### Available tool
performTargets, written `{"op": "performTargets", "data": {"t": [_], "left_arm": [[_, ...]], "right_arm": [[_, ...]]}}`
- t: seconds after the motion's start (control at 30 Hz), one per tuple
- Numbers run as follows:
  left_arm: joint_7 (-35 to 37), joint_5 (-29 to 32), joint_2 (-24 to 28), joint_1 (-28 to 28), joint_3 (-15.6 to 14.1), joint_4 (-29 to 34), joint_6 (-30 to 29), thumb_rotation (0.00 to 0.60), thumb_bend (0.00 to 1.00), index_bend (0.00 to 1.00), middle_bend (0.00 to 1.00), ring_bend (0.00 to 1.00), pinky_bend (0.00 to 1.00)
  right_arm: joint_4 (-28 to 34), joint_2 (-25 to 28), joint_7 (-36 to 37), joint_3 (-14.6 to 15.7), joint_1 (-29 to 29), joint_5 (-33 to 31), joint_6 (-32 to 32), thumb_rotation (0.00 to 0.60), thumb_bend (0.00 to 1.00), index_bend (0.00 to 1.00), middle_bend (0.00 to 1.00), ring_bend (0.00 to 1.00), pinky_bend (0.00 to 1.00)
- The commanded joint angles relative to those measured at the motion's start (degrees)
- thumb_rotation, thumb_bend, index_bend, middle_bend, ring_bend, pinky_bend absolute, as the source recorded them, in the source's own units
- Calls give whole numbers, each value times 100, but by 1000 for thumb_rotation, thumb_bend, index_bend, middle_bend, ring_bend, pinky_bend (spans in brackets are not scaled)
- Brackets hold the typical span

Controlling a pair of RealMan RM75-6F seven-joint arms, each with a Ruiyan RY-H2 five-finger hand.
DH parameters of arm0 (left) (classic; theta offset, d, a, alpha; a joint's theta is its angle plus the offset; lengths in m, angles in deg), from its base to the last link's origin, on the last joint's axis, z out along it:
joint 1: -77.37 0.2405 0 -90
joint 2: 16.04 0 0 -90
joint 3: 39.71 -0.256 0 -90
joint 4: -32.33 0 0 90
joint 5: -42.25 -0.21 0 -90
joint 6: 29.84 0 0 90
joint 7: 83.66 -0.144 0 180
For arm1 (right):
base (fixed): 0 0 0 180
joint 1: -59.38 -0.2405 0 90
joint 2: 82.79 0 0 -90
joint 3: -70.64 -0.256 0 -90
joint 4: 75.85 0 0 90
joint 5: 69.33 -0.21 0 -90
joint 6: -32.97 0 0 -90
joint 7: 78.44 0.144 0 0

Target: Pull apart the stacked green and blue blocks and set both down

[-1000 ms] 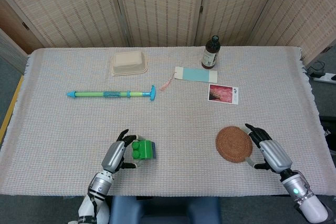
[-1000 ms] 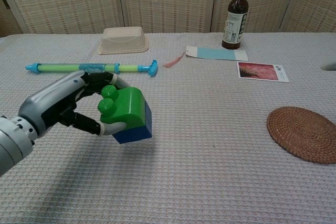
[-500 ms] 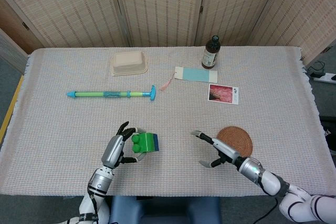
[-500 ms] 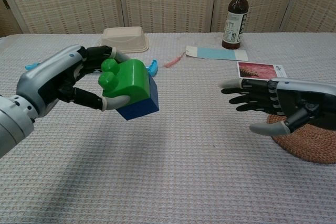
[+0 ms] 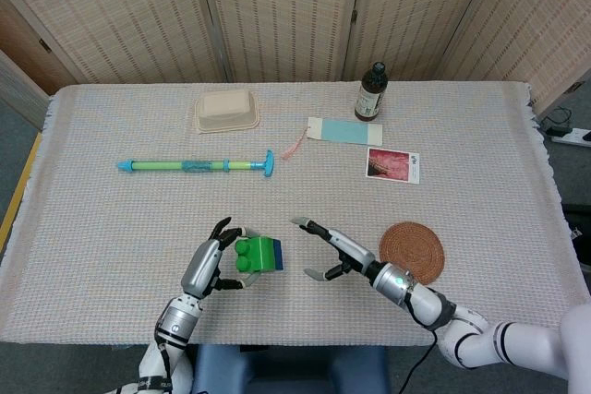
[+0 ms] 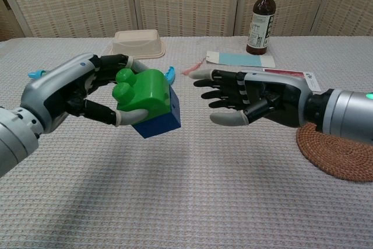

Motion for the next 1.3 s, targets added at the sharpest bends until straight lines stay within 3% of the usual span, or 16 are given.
{"op": "performTargets", "data": {"t": [0.03, 0.63, 0.77, 0.87, 1.0, 1.3], "left_arm": [[42, 29, 1, -19, 22, -21, 34, 600, 346, 734, 813, 296, 0], [168, 226, 84, -123, 177, 212, 187, 600, 347, 734, 813, 296, 0], [196, 265, 101, -129, 181, 258, 207, 600, 348, 734, 813, 296, 0], [208, 295, 109, -132, 170, 271, 231, 600, 349, 734, 813, 296, 0], [247, 316, 119, -142, 161, 271, 266, 600, 349, 734, 813, 296, 0], [316, 336, 112, -165, 180, 249, 287, 600, 349, 734, 813, 298, 0]], "right_arm": [[-9, -100, -64, -33, -41, -59, -12, 600, 407, 0, 0, 2, 0], [-260, -681, -285, -126, -404, -238, 172, 600, 407, 0, 0, 19, 0], [-325, -796, -477, -175, -396, -364, 135, 600, 407, 14, 44, 49, 12], [-348, -879, -637, -215, -364, -455, 77, 600, 407, 148, 143, 110, 79], [-378, -1035, -930, -315, -268, -647, -76, 600, 406, 384, 304, 246, 274], [-368, -1190, -1343, -425, -155, -873, -180, 600, 407, 672, 527, 452, 500]]}}
